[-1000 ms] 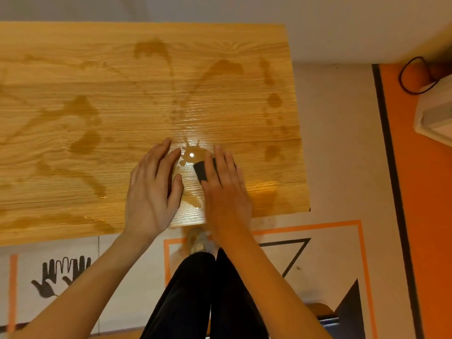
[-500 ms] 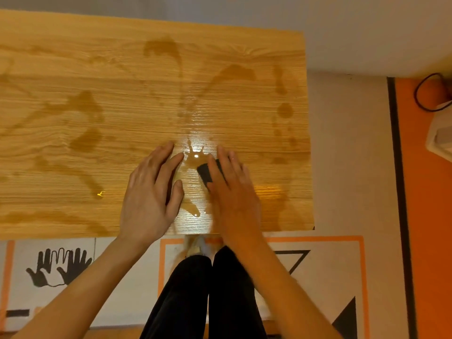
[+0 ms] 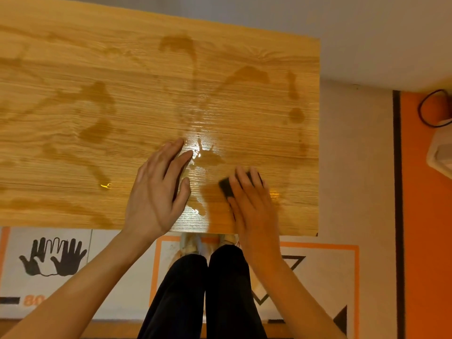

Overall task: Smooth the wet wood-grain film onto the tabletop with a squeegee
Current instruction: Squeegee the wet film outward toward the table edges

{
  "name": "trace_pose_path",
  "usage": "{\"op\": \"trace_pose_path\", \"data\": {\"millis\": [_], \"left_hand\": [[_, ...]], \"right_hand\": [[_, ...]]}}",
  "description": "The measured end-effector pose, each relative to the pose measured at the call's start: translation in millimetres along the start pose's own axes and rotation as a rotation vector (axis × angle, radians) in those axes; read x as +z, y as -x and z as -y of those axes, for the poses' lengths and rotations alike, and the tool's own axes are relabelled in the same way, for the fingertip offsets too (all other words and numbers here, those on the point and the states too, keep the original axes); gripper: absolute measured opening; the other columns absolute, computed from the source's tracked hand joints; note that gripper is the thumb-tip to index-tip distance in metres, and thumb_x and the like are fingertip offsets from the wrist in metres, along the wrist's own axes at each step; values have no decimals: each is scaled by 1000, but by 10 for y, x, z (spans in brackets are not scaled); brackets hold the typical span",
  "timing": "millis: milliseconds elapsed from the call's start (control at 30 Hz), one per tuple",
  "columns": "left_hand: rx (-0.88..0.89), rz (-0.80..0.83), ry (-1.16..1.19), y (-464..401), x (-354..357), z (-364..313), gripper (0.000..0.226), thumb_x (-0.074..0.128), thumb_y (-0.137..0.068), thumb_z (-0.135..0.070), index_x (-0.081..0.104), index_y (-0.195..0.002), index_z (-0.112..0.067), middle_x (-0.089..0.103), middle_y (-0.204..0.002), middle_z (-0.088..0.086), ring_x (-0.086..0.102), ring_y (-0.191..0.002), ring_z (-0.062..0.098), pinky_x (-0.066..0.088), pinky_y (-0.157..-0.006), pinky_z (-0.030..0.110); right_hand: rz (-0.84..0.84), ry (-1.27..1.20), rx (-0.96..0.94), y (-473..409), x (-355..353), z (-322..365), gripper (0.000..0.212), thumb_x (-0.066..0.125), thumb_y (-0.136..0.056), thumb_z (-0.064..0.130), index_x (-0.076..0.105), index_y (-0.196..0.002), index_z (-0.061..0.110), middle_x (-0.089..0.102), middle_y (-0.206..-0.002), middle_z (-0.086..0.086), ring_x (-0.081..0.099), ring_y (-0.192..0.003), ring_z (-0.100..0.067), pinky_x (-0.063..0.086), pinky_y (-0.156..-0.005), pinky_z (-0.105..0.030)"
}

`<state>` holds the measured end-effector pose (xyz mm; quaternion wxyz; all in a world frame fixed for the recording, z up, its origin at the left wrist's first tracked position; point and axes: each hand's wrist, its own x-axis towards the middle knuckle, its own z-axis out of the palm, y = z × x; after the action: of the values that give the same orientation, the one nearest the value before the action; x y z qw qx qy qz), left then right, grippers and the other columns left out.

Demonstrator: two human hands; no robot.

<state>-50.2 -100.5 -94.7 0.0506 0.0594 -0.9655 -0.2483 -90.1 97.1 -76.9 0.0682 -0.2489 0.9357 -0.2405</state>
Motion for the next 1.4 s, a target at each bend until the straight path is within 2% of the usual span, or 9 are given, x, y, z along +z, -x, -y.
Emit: {"op": "trace_pose_path", "data": {"millis": [67, 167, 333, 433, 667, 833, 933, 1233, 1400], "left_hand": [[6, 1, -8, -6, -6, -4, 46, 47, -100, -23, 51, -144, -10, 38, -160, 6, 32, -151, 25, 34, -114, 43], [16, 4, -12, 3, -7, 4, 46, 49, -100, -22, 51, -144, -10, 38, -160, 6, 34, -150, 24, 33, -114, 42], [17, 8, 2, 30, -19, 1, 46, 50, -100, -21, 51, -145, -9, 39, -159, 8, 35, -149, 27, 33, -115, 43], [14, 9, 14, 2, -37, -16, 46, 51, -100, -19, 52, -144, -7, 40, -158, 9, 36, -149, 28, 36, -114, 48], [-58, -33, 113, -159, -129, -55, 40, 54, -98, -18, 59, -137, -12, 48, -152, 5, 45, -139, 22, 29, -111, 31], [-128, -92, 106, -620, -113, -83, 39, 54, -99, -17, 56, -138, -11, 43, -154, 10, 39, -143, 26, 25, -114, 33], [-119, -100, 62, -730, -48, -52, 39, 54, -101, -15, 55, -140, -9, 43, -154, 11, 39, -143, 29, 27, -116, 39], [-110, -114, -16, -751, 25, -31, 39, 51, -100, -15, 54, -139, -12, 43, -154, 8, 38, -144, 30, 29, -115, 44], [-122, -111, -41, -739, 43, -41, 39, 49, -100, -17, 53, -139, -14, 43, -153, 8, 39, -143, 28, 28, -113, 41]], "right_hand": [[29, 41, -10, -492, -22, 10, 44, 49, -99, 13, 43, -142, 6, 38, -152, -11, 24, -145, -30, 23, -119, -52], [-37, 0, 91, -1112, -16, 17, 44, 40, -104, 19, 36, -147, 8, 29, -157, -7, 17, -149, -25, 10, -123, -41], [13, 89, 26, -387, 12, 153, 53, 59, -93, 13, 41, -142, 2, 39, -151, -17, 30, -142, -36, 27, -117, -54], [69, 53, -66, 67, -18, 180, 49, 46, -96, 23, 44, -141, 3, 41, -150, -13, 31, -142, -31, 26, -118, -47], [-4, 31, 57, -1223, -3, 45, 48, 36, -105, 23, 27, -150, 10, 21, -160, -6, 11, -150, -21, 6, -124, -36], [-20, 32, 25, -454, -1, -6, 48, 44, -101, 18, 35, -146, 3, 32, -155, -13, 18, -147, -28, 14, -123, -44], [62, 36, -13, 142, -103, -58, 50, 28, -104, 31, 40, -143, 3, 36, -152, -13, 20, -145, -27, 6, -123, -38], [-32, 59, 111, -1163, -282, -423, 47, 35, -105, 16, 26, -151, 10, 21, -159, -11, 10, -150, -27, 3, -124, -40], [-4, 31, 73, -67, -245, -362, 49, 42, -100, 16, 33, -147, 7, 29, -155, -15, 17, -148, -32, 11, -122, -48]]}}
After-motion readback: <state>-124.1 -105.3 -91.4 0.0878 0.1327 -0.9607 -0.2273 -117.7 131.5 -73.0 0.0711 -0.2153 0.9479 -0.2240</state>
